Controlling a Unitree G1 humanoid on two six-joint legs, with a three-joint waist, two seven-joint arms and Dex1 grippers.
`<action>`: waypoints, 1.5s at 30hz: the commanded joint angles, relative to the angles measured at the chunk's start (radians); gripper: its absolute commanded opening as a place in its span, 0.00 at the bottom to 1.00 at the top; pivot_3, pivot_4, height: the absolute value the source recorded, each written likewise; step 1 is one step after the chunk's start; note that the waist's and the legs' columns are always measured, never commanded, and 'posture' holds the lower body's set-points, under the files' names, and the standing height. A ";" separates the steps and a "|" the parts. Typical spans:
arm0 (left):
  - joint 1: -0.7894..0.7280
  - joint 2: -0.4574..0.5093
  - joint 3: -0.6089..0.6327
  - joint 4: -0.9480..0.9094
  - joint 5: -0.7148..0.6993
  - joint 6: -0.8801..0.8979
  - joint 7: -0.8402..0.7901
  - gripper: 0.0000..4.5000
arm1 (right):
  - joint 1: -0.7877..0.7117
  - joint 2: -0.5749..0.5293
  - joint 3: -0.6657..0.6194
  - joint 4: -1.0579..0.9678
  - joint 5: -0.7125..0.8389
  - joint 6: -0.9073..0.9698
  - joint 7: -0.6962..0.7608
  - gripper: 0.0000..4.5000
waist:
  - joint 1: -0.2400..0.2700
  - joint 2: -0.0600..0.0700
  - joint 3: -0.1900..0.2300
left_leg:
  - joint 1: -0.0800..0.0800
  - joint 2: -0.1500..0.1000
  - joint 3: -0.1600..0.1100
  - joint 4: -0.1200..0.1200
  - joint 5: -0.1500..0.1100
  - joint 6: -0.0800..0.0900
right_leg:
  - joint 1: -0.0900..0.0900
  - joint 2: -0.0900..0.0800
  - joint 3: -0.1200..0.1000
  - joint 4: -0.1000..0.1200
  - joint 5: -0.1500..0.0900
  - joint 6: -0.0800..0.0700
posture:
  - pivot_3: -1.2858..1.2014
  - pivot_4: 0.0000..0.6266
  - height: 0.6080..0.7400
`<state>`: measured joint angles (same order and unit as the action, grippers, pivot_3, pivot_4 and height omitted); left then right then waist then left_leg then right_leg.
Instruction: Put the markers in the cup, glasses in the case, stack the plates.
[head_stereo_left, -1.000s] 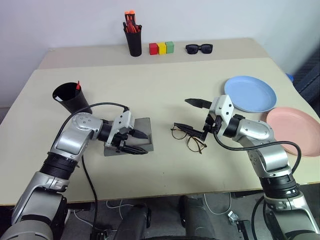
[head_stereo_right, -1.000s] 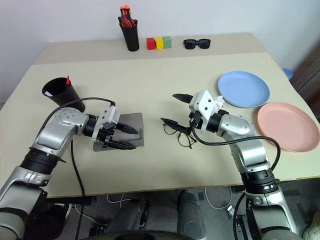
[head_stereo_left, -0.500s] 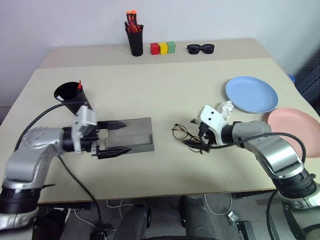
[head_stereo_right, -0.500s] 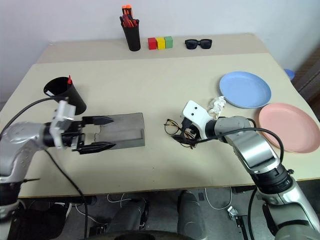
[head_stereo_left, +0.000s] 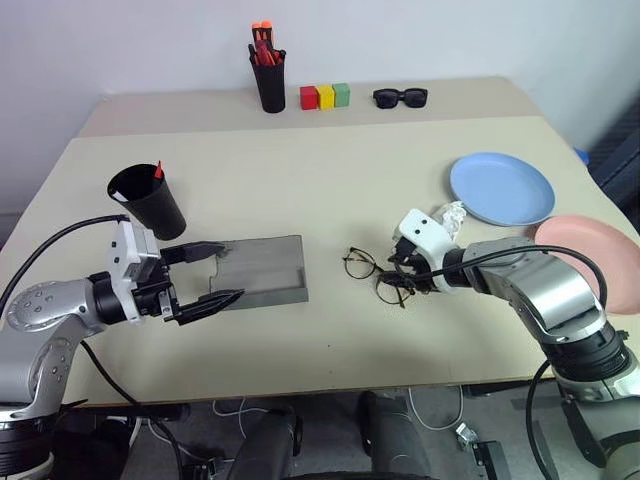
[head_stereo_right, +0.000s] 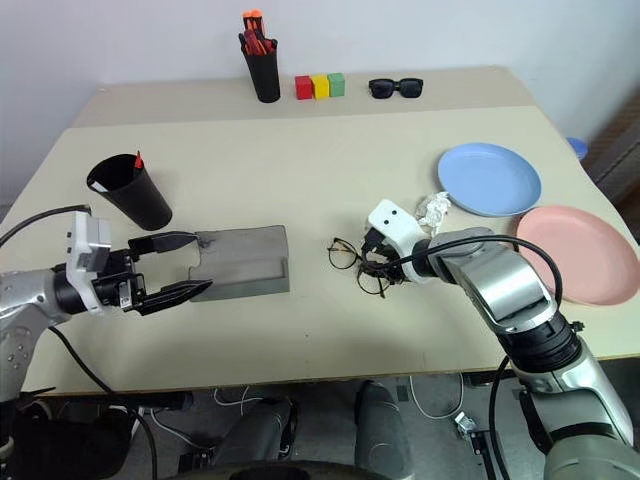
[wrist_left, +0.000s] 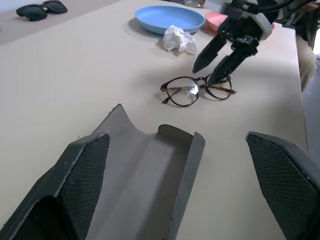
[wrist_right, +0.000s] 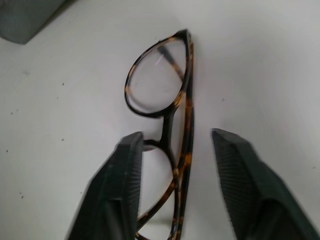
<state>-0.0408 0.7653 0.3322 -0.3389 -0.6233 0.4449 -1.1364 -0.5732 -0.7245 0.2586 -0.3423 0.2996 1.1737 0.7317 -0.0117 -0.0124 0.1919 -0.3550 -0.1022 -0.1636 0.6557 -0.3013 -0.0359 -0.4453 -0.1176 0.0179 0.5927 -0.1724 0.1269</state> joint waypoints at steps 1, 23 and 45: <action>0.015 0.000 0.017 -0.012 -0.017 -0.034 -0.003 1.00 | -0.036 0.000 -0.002 0.007 0.004 0.002 -0.002 0.47 | 0.000 0.000 0.000 | 0.000 0.000 0.000 0.000 0.000 0.000 | 0.000 0.000 0.000 0.000 0.000 0.000 | 0.52 0.24 1.00; 0.211 0.038 0.155 0.155 -0.021 -0.168 -0.108 1.00 | -0.257 0.271 -0.065 0.052 0.066 0.021 -0.100 0.01 | -0.008 0.001 0.000 | 0.000 0.004 0.002 -0.003 0.000 0.000 | -0.002 0.003 0.000 -0.001 0.000 -0.001 | 0.52 0.24 1.00; 0.232 -0.011 0.203 0.064 -0.043 -0.184 0.020 1.00 | -0.179 0.603 0.167 0.256 -0.036 -0.261 -0.192 0.01 | -0.008 0.000 0.000 | -0.001 0.005 0.003 -0.007 0.000 -0.001 | -0.007 0.004 0.000 0.001 0.003 -0.004 | 0.52 0.24 1.00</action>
<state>0.2021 0.7502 0.5285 -0.2436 -0.6455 0.2579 -1.1293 -0.7468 -0.1276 0.4190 -0.0742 0.2778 0.9531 0.5368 -0.0197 -0.0122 0.1917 -0.3555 -0.0973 -0.1609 0.6492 -0.3008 -0.0373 -0.4526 -0.1139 0.0182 0.5937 -0.1697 0.1226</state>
